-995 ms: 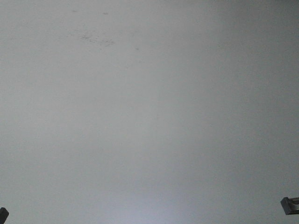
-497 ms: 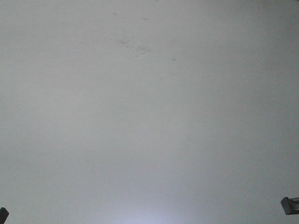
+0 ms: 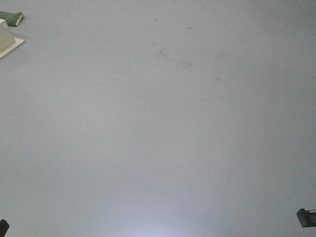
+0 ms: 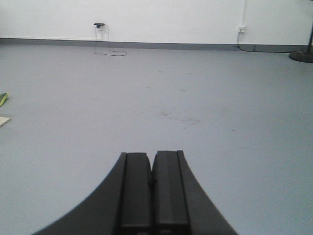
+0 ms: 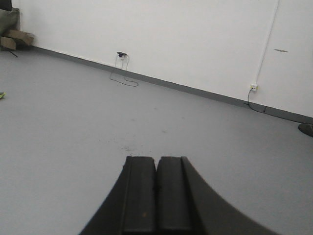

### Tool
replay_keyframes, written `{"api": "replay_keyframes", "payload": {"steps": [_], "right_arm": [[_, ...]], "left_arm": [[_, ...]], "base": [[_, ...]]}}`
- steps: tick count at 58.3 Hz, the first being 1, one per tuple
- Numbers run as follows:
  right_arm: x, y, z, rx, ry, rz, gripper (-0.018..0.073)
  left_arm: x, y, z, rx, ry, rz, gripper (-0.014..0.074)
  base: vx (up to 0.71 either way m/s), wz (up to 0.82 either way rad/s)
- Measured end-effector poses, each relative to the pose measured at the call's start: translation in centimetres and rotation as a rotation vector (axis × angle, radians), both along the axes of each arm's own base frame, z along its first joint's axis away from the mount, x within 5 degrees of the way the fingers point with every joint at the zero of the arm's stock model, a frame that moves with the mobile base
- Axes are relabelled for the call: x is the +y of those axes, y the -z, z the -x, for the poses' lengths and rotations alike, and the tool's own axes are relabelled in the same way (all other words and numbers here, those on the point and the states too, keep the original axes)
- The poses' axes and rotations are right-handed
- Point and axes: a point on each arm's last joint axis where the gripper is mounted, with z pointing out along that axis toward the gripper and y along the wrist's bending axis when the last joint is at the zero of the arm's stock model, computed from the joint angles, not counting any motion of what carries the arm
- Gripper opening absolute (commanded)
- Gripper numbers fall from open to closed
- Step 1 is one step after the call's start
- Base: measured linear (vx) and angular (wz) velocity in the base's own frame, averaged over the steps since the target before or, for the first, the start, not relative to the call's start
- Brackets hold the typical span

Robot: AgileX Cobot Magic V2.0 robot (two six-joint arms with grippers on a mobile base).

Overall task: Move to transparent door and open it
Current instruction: 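Drive the base forward up to the white-framed glass door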

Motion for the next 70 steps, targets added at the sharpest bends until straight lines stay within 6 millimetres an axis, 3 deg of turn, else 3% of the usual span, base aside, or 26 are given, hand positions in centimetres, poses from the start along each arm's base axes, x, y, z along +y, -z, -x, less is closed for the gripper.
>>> {"api": "replay_keyframes", "payload": {"steps": [30,70], "right_arm": [[0.00,0.00,0.00,0.000,0.000,0.000,-0.0001],[0.00,0.00,0.00,0.000,0.000,0.000,-0.0001]], "left_arm": [[0.00,0.00,0.00,0.000,0.000,0.000,0.0003],[0.00,0.00,0.00,0.000,0.000,0.000,0.0003]], "base": [[0.44,0.25],[0.54,0.52]]}}
